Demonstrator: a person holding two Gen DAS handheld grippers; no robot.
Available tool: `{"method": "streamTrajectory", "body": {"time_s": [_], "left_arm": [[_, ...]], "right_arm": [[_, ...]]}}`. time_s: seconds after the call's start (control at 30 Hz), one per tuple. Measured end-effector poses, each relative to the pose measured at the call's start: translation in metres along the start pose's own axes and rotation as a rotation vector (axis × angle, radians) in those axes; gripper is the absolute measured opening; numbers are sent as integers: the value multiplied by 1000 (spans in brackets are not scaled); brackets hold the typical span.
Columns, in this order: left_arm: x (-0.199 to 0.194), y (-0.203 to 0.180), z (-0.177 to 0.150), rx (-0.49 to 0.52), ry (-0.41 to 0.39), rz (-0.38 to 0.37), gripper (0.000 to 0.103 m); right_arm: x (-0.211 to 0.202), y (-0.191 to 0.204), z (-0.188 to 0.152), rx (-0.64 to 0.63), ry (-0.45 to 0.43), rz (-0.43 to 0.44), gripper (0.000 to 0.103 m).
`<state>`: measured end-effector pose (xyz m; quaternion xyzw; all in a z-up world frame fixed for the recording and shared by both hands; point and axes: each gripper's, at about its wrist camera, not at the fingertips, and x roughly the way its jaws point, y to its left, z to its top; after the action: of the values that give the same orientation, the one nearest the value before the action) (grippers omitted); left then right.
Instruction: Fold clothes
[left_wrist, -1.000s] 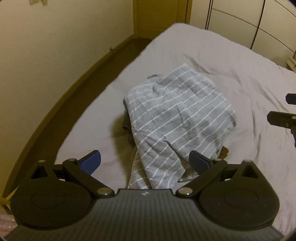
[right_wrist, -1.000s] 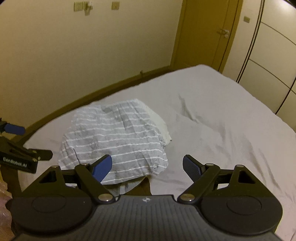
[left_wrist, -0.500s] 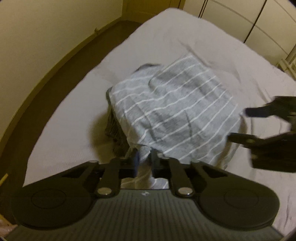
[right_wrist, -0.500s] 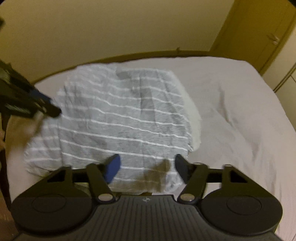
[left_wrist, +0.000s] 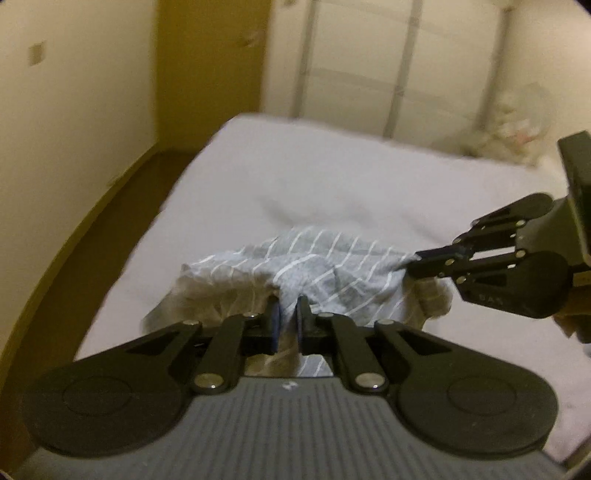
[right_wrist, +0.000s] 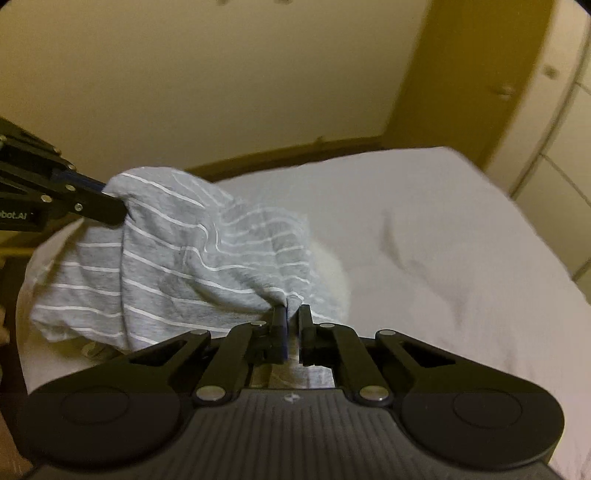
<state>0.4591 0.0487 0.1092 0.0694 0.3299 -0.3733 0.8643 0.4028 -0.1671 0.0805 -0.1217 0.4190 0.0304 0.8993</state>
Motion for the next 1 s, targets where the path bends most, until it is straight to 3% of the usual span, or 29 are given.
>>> {"method": "streamTrajectory", "body": {"time_s": [0.1,0.3,0.6,0.8,0.93,1.0], "left_arm": [[-6,-35,7,61,-19,-100,6],[4,-116,4,161,10,-298,6],[52,-274,-41,308,177,-543,6],[98,-370,-73,352,318,-612,11],[112,-395,-85,365,378,-567,24],[116,-389,-89,352,407,-507,28]], "right_arm": [[-41,-22,-9,73,-44,-42,4],[-107,-58,-79,232,21,-233,4],[-187,-112,-216,420,165,-420,1],[-205,-163,-316,484,282,-467,0],[-205,-198,-380,526,376,-493,0],[-204,-211,-402,560,384,-471,5]]}}
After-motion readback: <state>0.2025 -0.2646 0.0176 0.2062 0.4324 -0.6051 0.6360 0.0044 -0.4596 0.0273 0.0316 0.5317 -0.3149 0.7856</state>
